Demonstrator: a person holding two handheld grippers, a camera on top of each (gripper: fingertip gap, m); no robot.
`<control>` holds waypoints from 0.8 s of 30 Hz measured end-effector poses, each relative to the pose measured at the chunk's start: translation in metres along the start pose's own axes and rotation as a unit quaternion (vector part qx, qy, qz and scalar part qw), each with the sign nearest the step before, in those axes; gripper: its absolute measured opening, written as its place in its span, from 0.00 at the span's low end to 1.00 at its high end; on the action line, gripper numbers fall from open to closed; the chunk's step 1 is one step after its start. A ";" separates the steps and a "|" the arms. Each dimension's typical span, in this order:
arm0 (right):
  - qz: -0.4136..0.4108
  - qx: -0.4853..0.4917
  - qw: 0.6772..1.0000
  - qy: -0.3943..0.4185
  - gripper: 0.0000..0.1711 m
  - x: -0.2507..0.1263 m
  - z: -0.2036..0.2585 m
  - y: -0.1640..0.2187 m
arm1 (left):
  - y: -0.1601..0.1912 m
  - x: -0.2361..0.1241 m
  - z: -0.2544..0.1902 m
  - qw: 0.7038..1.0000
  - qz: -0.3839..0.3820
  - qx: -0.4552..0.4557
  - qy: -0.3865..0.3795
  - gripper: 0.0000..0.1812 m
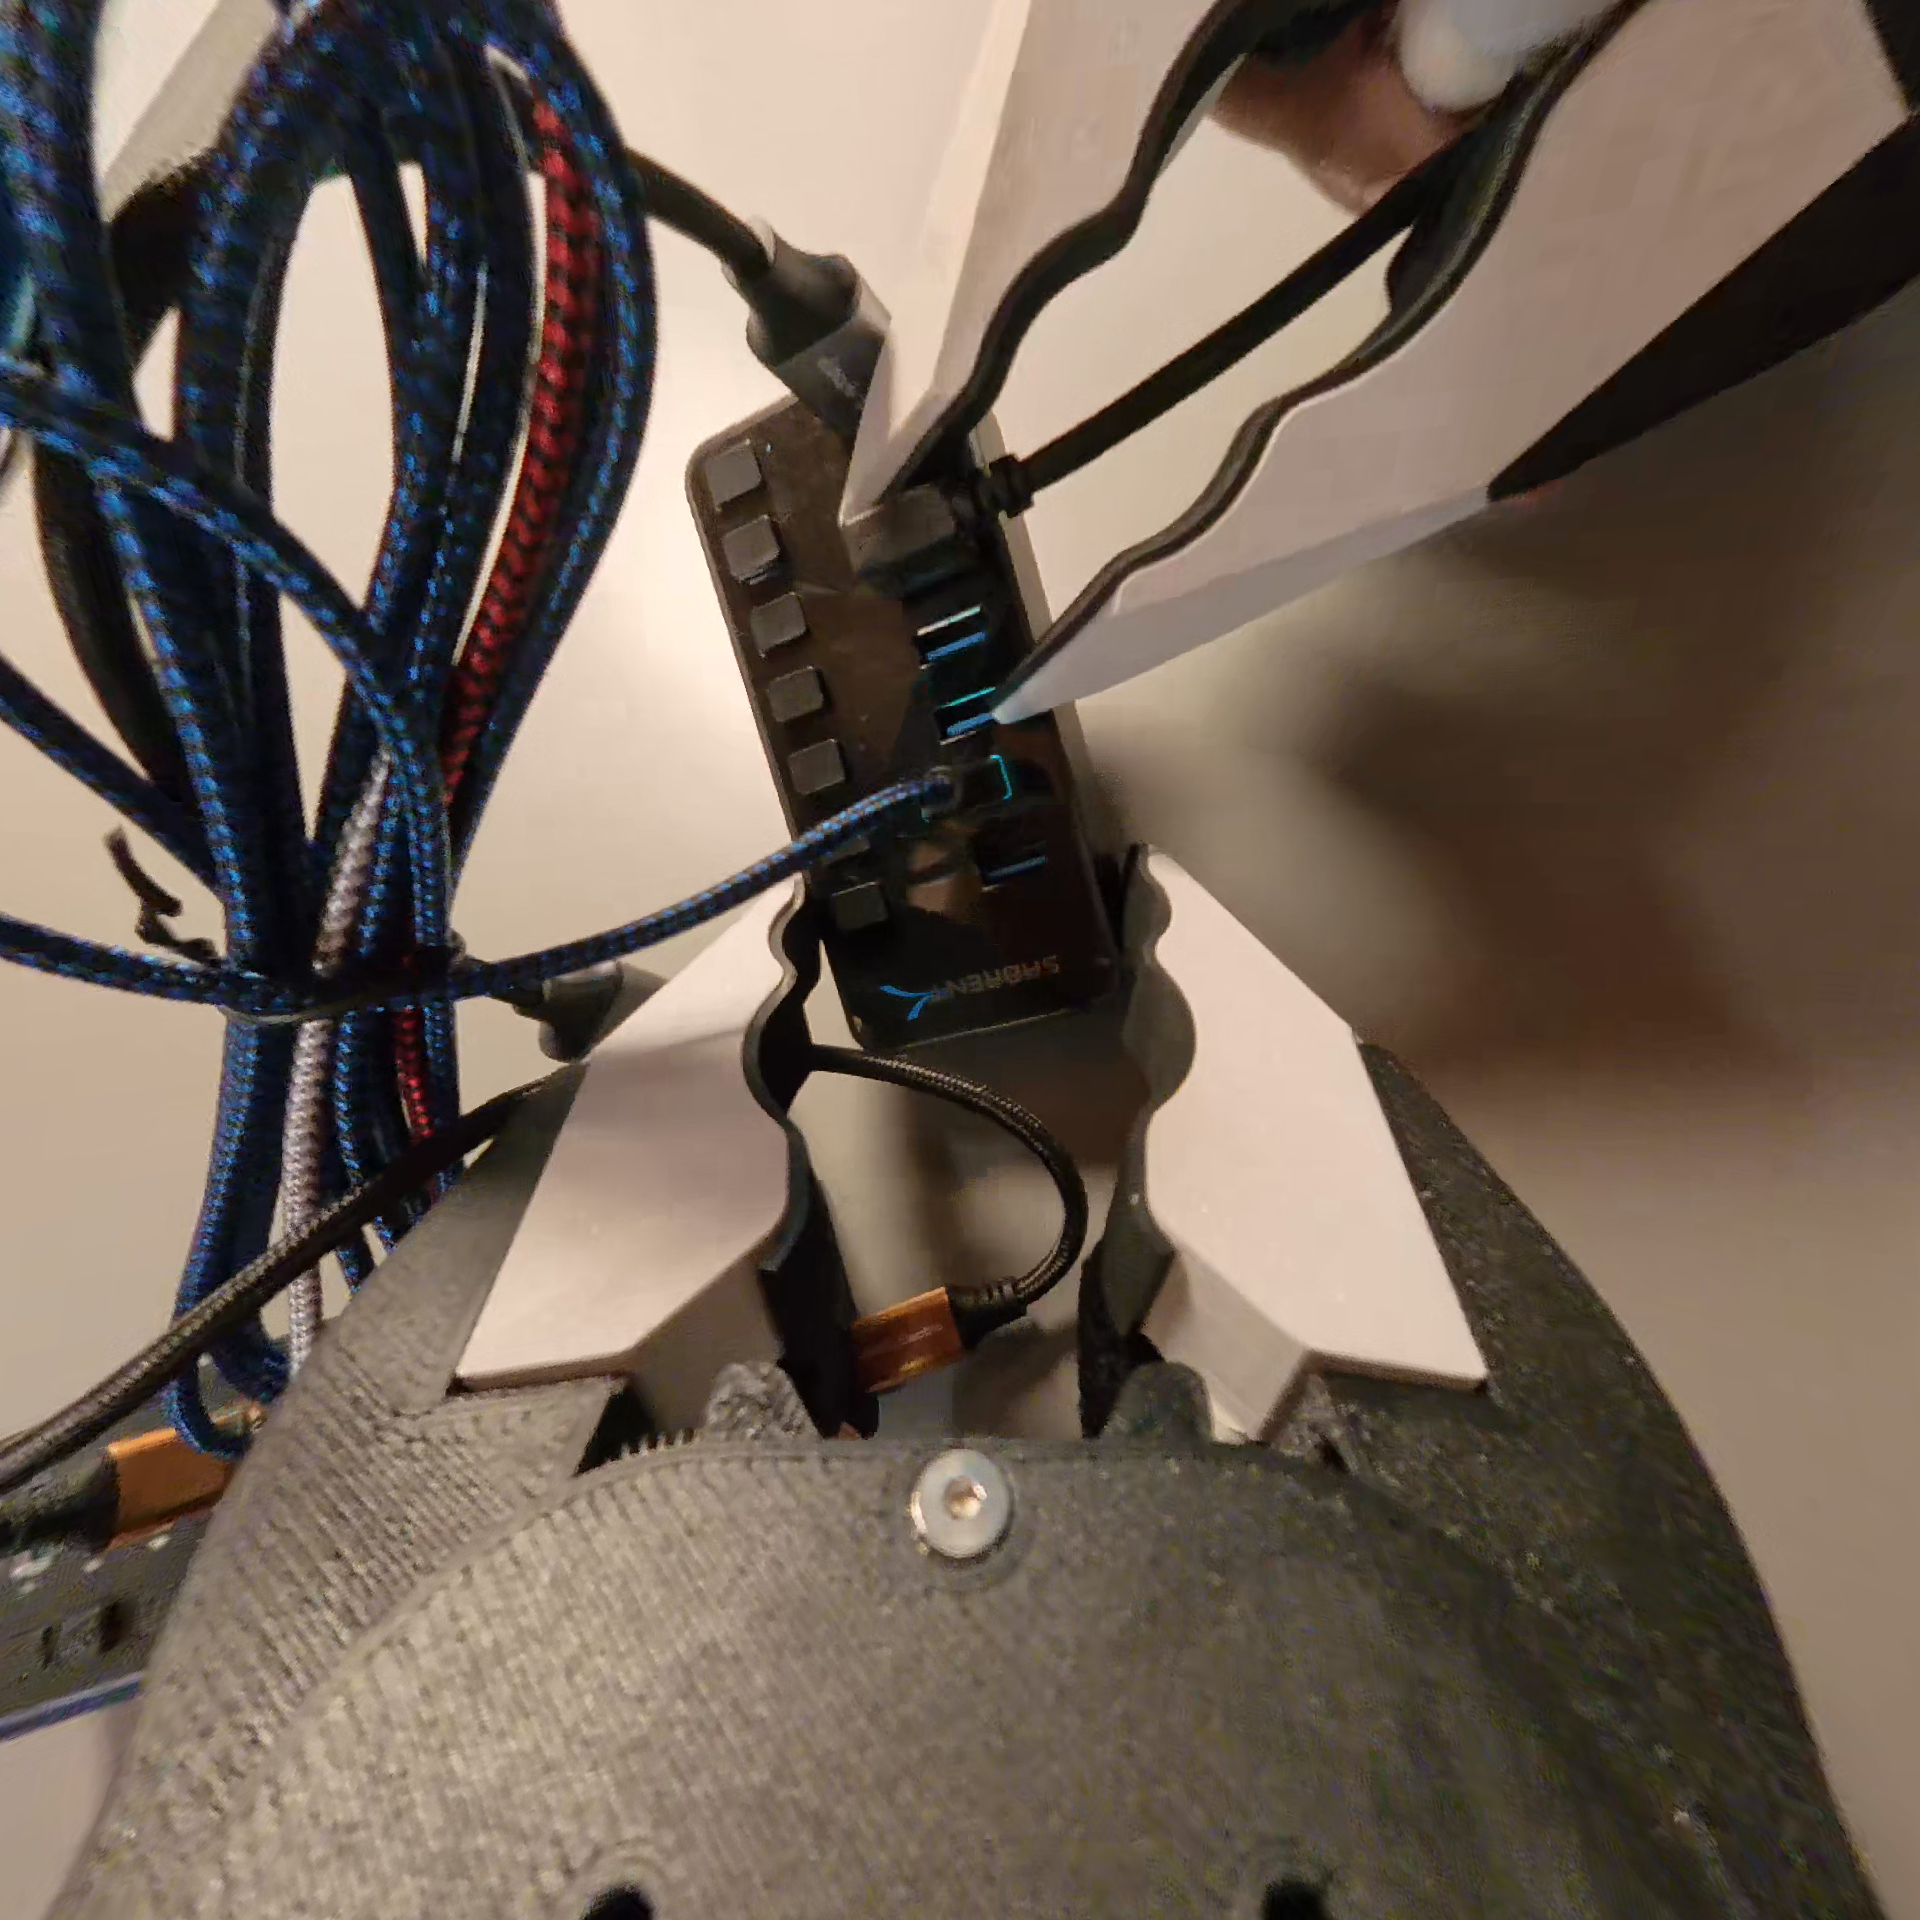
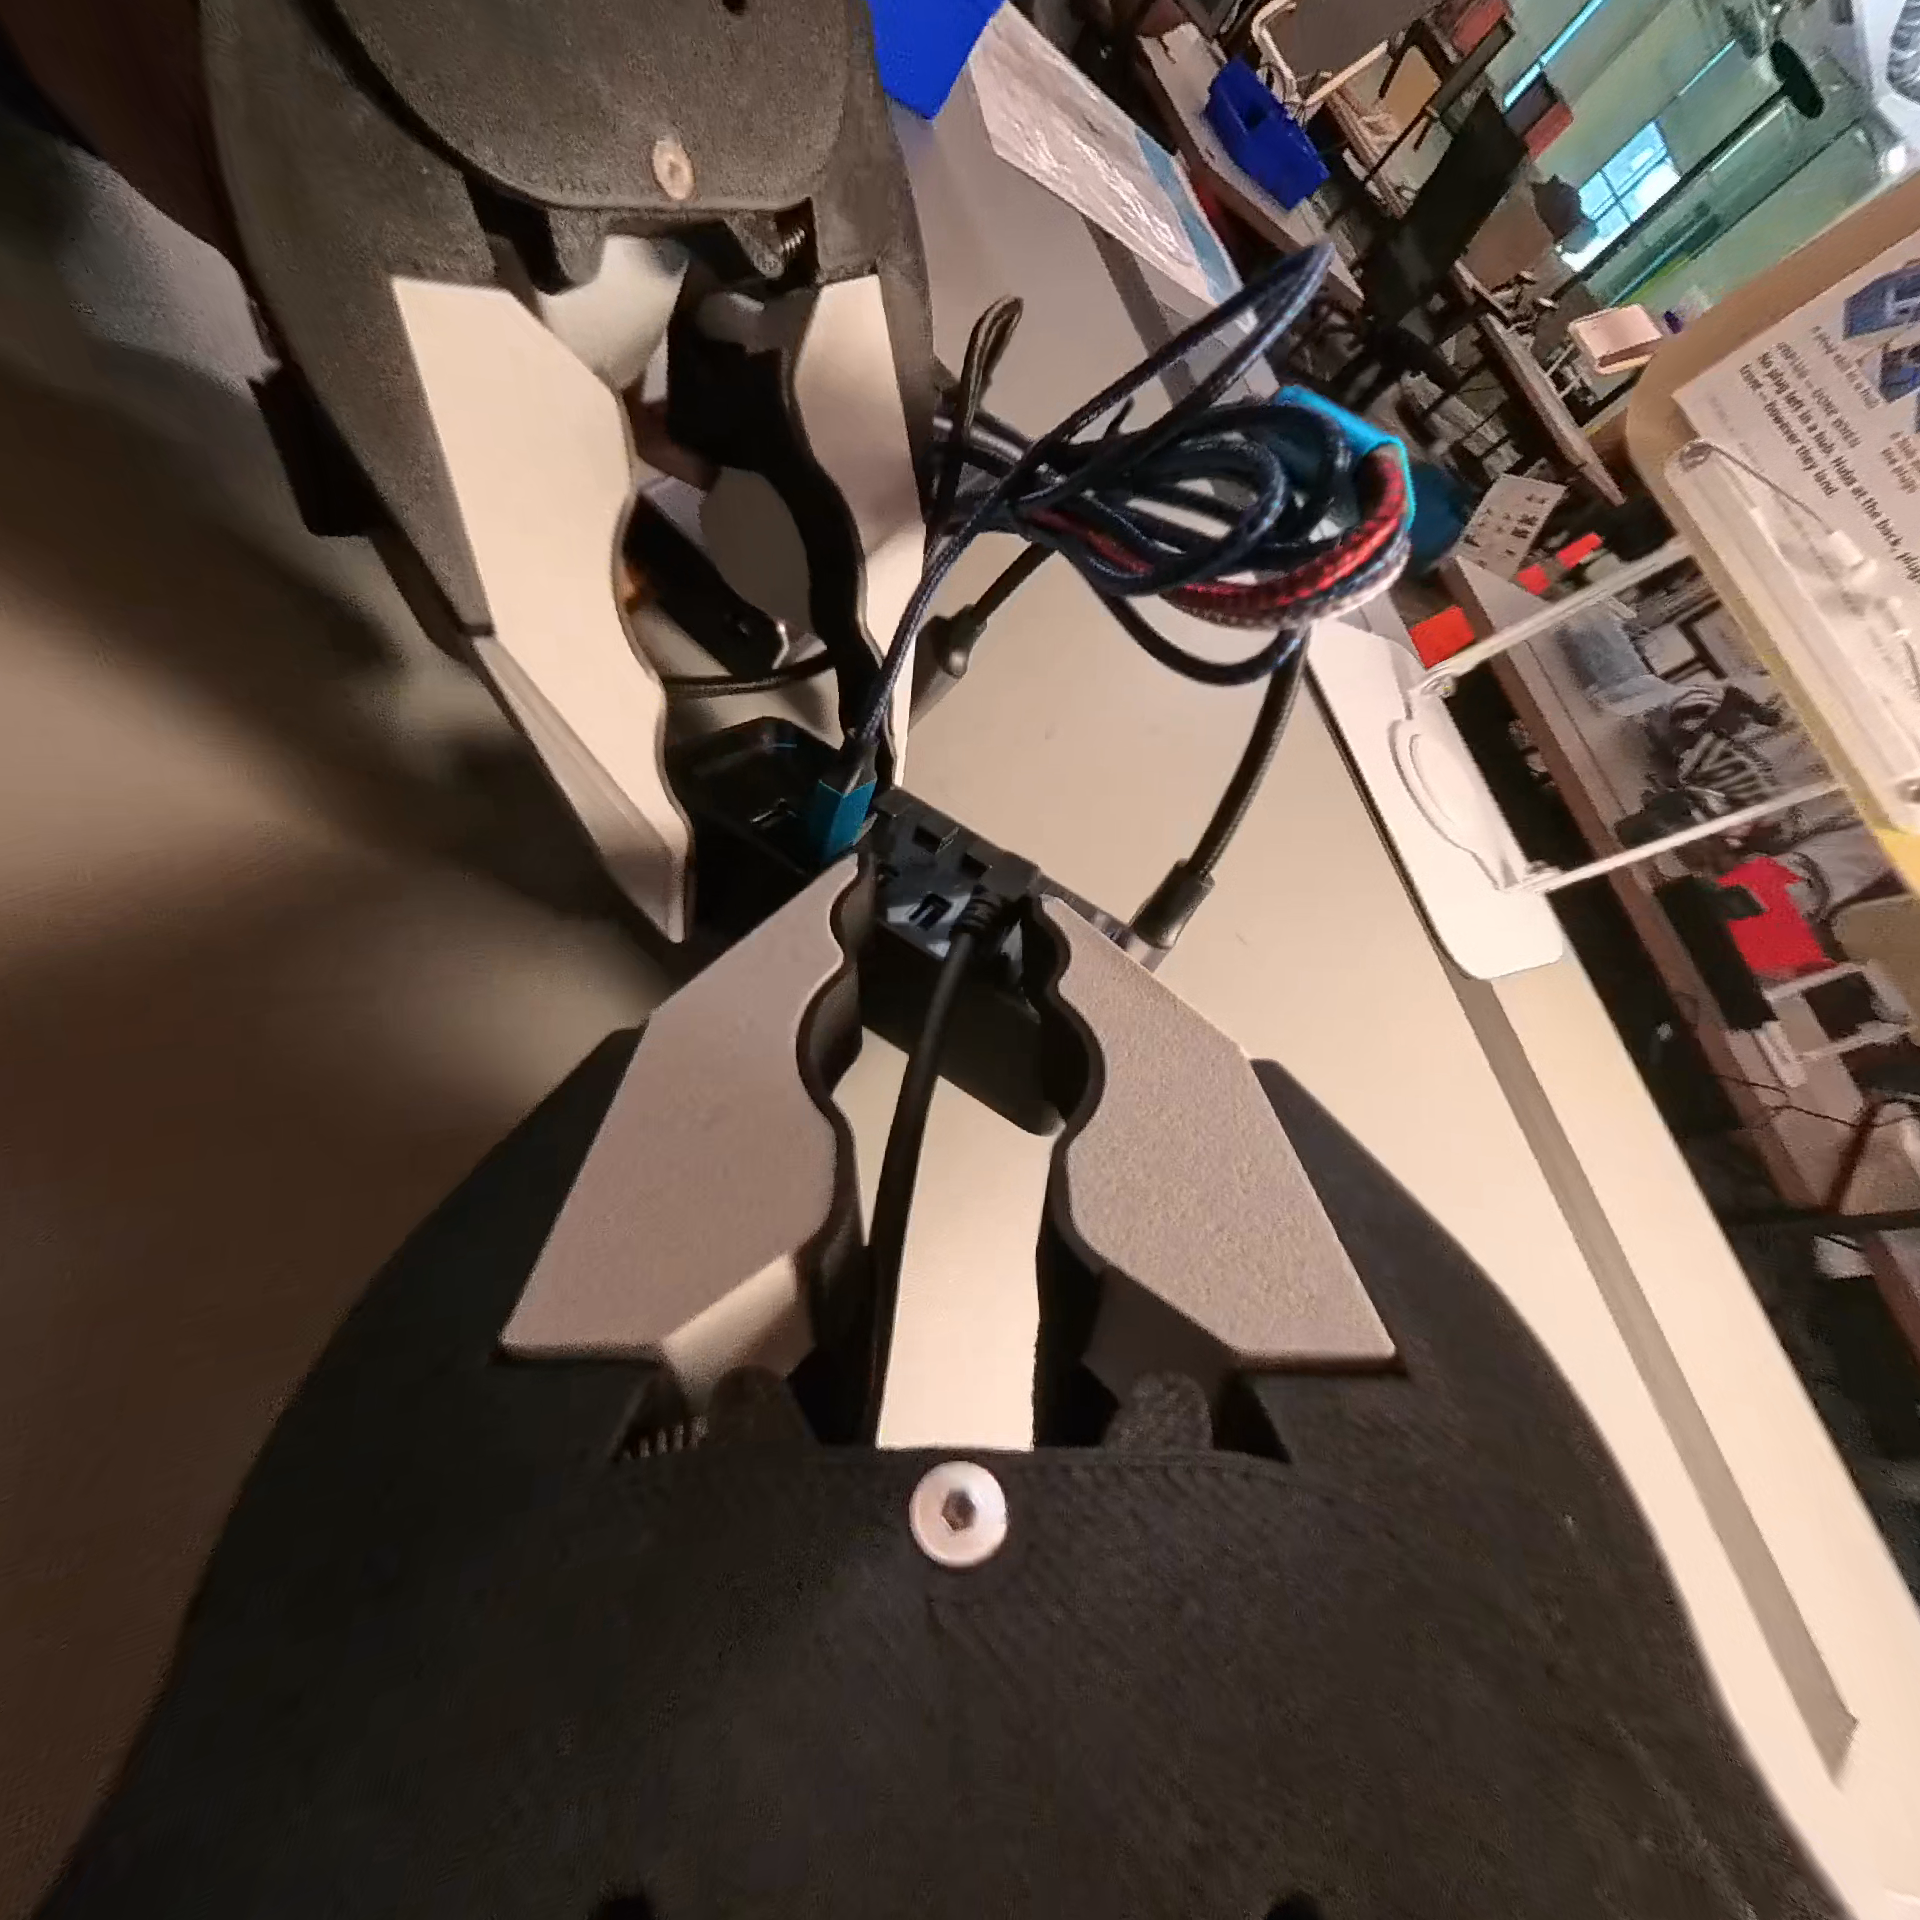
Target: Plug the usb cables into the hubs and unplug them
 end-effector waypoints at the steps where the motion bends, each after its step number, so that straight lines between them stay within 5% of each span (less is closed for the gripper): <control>1: 0.006 -0.005 1.000 0.006 0.16 0.001 0.001 0.000 | 0.000 0.001 0.000 1.000 0.007 0.006 -0.012 0.35; 5: 0.041 0.000 0.997 0.072 0.13 0.009 0.002 -0.001 | 0.005 0.001 0.005 0.996 0.037 0.040 -0.069 0.35; 11: -0.032 -0.007 0.993 0.116 0.09 -0.001 -0.006 -0.024 | 0.007 0.000 0.004 0.997 0.031 0.054 -0.045 0.33; 18: -0.107 0.086 0.990 0.003 0.05 -0.037 -0.032 -0.008 | 0.010 -0.010 0.010 0.997 0.001 0.066 0.050 0.34; 24: -0.065 0.097 0.988 -0.106 0.12 -0.029 -0.006 0.015 | 0.012 -0.019 0.007 0.988 -0.029 0.083 0.125 0.34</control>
Point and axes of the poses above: each gripper's, where its closed fingertips meet, x out along the fingers, y out of its underside, z = x × y across the jaws, the point moved 8 cm from there along -x, back along the fingers, and after that the axes turned 14 degrees about -z, right-handed, at the moved point
